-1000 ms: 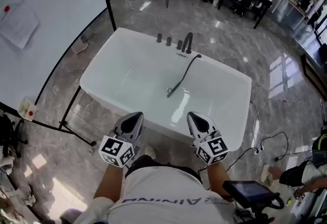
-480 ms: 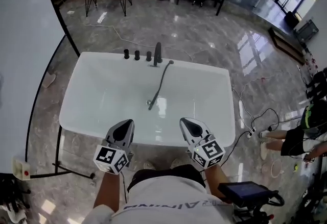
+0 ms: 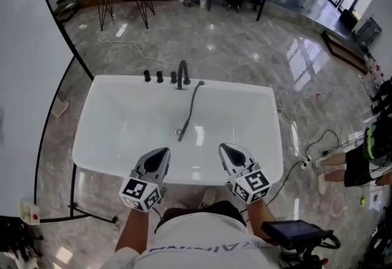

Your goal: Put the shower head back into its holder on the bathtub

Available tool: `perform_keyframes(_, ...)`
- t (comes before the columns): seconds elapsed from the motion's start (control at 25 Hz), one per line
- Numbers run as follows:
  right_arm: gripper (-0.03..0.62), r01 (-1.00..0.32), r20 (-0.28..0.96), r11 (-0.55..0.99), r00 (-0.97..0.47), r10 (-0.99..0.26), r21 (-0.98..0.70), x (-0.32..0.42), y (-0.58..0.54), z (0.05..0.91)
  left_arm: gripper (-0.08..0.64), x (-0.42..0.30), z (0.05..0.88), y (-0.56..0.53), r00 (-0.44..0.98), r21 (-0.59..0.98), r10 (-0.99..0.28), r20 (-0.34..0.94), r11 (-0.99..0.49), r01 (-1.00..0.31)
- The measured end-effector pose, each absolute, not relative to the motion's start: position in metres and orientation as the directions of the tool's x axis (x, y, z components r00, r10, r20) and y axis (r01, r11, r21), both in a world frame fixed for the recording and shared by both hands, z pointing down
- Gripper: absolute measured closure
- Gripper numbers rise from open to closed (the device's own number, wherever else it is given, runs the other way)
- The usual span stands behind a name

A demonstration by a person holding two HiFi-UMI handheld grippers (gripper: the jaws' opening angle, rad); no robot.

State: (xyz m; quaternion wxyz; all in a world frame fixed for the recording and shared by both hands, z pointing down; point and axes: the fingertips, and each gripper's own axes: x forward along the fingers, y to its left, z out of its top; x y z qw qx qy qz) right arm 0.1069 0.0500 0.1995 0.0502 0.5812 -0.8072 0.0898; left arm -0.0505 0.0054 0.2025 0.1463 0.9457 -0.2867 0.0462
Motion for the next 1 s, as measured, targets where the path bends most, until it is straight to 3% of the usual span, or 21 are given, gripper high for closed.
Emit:
perform_keyframes(0.56,0.581,-0.942,0.166,0.289,-0.317,-0.934,-0.172,0.227,0.015,0.226,0.545,0.067,0.209,-0.017,0.813,0.168,-0.525,0.251,-0.804,-0.571)
perform_keyframes(1.0,0.581,-0.959,0.241,0.255,-0.278,-0.930,-0.124,0.225,-0.017,0.240,0.545,0.068,0.229,-0.064,0.855,0.214,-0.459,0.241,-0.834,-0.508)
